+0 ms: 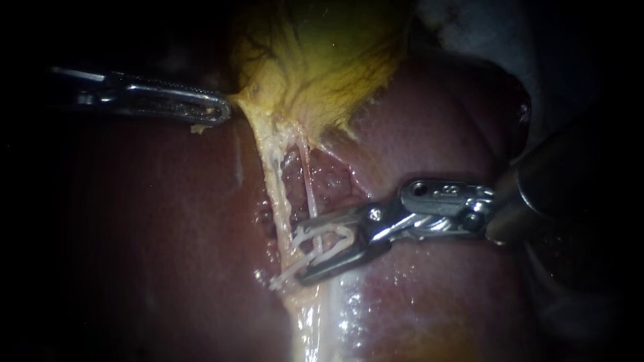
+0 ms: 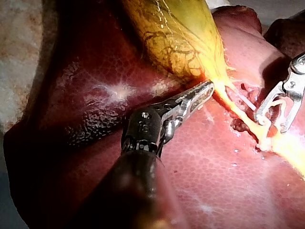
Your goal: Clipping second clip left tube
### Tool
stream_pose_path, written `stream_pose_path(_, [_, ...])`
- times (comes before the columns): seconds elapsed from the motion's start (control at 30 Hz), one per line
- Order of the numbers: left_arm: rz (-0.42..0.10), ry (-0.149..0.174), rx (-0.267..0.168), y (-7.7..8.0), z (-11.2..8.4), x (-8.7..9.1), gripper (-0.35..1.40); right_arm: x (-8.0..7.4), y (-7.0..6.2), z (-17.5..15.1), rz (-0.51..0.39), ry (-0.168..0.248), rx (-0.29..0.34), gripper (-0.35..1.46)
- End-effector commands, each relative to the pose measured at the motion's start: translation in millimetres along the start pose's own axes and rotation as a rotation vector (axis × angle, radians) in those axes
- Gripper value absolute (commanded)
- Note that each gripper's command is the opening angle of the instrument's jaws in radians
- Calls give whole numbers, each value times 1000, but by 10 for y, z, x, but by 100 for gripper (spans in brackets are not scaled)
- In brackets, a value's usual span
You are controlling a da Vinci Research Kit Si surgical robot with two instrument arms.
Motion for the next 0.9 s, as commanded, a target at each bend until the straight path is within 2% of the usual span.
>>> stream_pose_path(0.03, [0,0,0,0,0,0,-35,-2,3,0,-1,0,0,44])
stream_pose_path(0.43, [0,0,0,0,-1,0,-35,-32,26,14,67,-11,-13,44])
stream_pose_path(0.6, [0,0,0,0,-1,0,-35,-35,35,20,89,-12,-19,43])
stream_pose_path(0.77, [0,0,1,0,-2,0,-35,-36,40,35,118,20,-8,42])
stream_pose_path(0.9, [0,0,-2,0,-3,0,-35,-33,36,46,132,60,15,42])
